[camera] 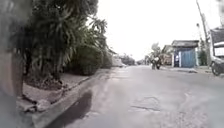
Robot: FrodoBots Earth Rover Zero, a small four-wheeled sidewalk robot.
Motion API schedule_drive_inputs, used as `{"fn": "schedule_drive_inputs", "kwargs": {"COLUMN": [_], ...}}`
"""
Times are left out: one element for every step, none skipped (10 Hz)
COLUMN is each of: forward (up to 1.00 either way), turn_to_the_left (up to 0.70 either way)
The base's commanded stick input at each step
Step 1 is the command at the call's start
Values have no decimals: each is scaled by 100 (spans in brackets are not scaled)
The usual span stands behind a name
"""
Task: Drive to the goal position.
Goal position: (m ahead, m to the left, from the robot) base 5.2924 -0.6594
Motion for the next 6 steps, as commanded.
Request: {"fn": "schedule_drive_inputs", "kwargs": {"forward": [100, 100, 100, 100, 100, 100], "turn_to_the_left": [0, 0, 0, 0, 0, 0]}}
